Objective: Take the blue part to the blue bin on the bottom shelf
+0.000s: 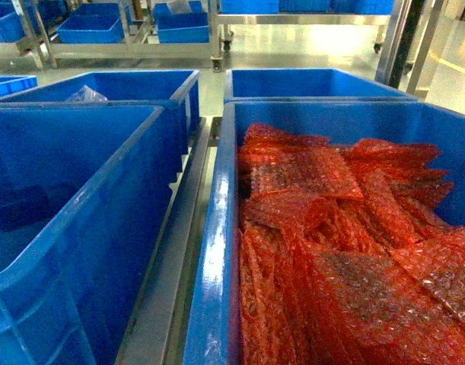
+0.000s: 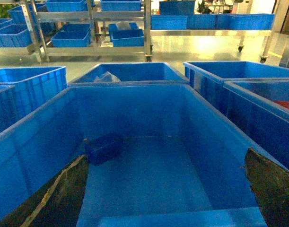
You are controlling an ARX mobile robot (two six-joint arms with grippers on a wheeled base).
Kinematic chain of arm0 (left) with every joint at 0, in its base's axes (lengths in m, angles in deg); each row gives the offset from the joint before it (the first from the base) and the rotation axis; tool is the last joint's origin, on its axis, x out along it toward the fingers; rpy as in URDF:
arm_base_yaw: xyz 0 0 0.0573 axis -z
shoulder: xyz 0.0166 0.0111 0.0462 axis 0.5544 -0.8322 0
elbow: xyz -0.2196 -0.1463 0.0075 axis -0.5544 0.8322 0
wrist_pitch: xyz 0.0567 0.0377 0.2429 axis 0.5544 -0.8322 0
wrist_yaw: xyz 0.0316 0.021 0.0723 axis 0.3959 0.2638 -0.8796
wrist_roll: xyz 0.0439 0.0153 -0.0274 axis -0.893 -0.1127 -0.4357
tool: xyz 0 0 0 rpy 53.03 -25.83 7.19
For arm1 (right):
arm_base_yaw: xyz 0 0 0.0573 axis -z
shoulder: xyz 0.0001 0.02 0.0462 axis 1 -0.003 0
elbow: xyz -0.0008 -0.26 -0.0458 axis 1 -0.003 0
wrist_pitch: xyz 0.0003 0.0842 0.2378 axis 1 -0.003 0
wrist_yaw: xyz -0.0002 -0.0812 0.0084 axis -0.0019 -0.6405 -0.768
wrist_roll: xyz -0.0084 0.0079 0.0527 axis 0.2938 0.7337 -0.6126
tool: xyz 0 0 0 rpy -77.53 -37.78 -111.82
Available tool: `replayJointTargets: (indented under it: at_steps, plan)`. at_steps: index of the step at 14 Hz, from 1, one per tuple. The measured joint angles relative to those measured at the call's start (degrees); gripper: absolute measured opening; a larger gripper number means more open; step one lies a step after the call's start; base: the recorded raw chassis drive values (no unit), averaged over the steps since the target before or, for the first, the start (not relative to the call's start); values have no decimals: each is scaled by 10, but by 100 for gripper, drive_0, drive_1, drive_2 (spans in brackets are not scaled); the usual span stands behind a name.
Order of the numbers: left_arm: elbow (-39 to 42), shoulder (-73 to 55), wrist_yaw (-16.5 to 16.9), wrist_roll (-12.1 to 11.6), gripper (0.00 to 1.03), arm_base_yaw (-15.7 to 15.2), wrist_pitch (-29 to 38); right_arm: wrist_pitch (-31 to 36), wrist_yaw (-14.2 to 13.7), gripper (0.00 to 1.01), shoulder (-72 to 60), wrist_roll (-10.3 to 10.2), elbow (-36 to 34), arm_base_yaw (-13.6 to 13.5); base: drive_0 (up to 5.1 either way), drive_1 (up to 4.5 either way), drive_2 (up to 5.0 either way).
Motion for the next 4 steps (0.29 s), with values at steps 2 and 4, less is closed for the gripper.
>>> replayJointTargets:
  at_steps: [2,4]
  plan:
    - [0,0,0,0,98,0,0,0,0,98,0,0,0,0,0,0,0]
    - [0,0,0,0,98,0,0,0,0,98,0,0,0,0,0,0,0]
